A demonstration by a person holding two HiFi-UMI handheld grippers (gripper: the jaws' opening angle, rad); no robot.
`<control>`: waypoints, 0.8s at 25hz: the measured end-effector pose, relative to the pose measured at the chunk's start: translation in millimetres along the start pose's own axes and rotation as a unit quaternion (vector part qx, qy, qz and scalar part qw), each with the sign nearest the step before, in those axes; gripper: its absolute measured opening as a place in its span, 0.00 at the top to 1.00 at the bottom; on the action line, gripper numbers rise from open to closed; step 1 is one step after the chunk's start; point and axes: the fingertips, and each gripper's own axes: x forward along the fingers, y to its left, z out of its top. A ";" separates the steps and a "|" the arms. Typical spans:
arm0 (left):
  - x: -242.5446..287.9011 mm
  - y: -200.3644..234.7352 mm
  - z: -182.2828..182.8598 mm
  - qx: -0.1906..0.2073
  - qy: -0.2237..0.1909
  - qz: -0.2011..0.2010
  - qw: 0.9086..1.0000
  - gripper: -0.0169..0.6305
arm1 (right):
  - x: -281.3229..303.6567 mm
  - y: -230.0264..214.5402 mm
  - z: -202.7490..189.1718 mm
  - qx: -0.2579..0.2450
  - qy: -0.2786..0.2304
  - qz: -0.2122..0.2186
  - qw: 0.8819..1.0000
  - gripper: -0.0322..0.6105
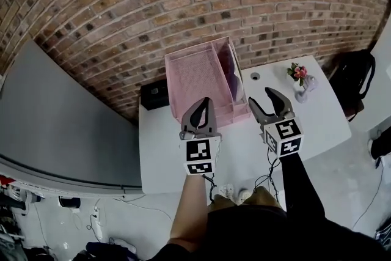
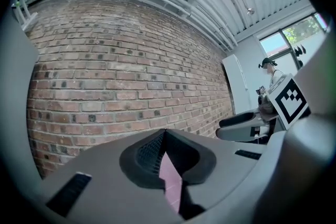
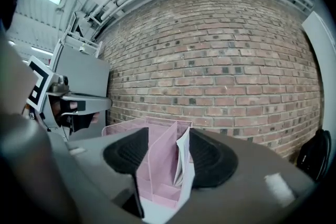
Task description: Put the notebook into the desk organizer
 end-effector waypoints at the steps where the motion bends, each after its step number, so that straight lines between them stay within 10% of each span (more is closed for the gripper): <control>1: -3.3 -4.3 -0.2 0.000 -0.003 0.002 1.000 0.96 | -4.5 -0.7 -1.0 0.002 -0.003 0.005 1.000 0.57; 4: -12.2 -16.8 -1.8 0.001 -0.005 0.008 1.000 0.96 | -19.2 -6.8 -3.3 0.012 -0.013 0.001 1.000 0.63; 6: -17.6 -25.5 -3.2 0.002 -0.005 0.010 1.000 0.96 | -30.6 -12.9 -2.6 0.016 -0.024 -0.011 1.000 0.95; 20: -30.6 -45.9 4.0 0.013 -0.016 0.025 0.999 0.96 | -58.0 -28.3 -1.3 0.016 -0.040 -0.024 0.999 0.95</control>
